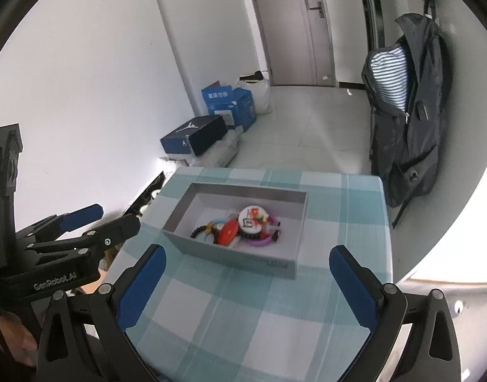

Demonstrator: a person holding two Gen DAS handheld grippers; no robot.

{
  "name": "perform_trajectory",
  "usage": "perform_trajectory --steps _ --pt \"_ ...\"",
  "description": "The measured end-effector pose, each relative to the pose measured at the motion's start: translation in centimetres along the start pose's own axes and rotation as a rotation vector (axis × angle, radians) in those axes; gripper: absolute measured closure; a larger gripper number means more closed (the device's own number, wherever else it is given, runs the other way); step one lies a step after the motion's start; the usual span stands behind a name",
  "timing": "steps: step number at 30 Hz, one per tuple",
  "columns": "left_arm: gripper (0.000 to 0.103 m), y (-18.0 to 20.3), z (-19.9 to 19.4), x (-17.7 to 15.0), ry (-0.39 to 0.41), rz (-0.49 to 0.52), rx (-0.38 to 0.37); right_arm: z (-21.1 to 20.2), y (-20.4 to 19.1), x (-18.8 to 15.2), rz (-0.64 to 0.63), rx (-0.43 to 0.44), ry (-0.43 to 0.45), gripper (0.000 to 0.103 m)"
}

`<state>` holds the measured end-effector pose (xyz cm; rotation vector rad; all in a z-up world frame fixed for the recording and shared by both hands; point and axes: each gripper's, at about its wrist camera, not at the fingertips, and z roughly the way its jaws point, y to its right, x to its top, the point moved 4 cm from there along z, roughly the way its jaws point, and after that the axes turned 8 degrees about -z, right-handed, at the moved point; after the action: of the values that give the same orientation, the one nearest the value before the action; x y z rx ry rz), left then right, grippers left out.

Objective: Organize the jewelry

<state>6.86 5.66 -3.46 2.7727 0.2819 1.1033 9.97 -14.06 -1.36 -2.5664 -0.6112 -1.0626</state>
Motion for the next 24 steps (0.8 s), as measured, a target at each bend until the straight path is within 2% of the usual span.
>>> perform_trajectory --steps 6,24 --pt "0.023 0.4 -0.5 -1.4 -0.003 0.016 0.002 -1.0 -0.3 -0.9 0.003 -0.016 0.006 0.0" --pt "0.023 1.4 -0.8 -1.6 0.0 0.043 -0.014 -1.1 0.2 -1.2 0.036 -0.03 0.012 0.0"
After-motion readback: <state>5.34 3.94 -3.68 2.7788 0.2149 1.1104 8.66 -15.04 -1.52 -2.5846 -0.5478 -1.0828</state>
